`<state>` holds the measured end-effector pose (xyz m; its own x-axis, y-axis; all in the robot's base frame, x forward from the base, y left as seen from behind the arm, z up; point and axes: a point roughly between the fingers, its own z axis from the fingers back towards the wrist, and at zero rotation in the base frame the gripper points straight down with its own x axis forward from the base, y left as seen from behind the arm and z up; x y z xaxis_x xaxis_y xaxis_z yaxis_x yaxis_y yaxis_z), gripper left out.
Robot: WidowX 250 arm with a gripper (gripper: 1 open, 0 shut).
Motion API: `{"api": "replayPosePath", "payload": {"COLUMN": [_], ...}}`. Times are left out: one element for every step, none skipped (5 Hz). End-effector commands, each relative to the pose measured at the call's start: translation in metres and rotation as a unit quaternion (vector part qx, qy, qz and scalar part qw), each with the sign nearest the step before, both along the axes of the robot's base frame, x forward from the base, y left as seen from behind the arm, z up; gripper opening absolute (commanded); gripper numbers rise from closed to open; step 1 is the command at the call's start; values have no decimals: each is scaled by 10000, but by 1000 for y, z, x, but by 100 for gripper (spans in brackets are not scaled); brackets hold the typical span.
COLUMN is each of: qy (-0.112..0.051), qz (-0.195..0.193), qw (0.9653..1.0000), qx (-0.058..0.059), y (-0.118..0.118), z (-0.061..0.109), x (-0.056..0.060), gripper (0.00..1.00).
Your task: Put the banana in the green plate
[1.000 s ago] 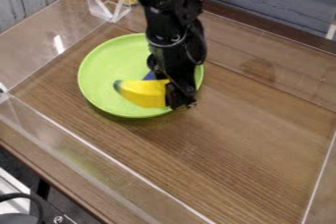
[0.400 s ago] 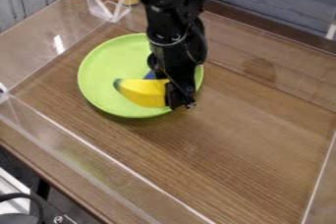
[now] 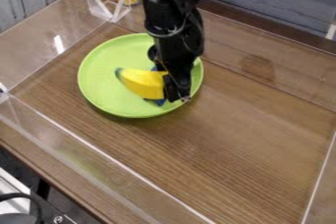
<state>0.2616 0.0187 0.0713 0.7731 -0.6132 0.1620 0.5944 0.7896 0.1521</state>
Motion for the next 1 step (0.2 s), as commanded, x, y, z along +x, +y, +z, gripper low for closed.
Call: {"api": "replayPosePath", "payload": {"qy": [-266], "qz": [183], "qw": [9995], "qx": [75], "y": [9], "z": [15], "x": [12], "gripper": [0]}}
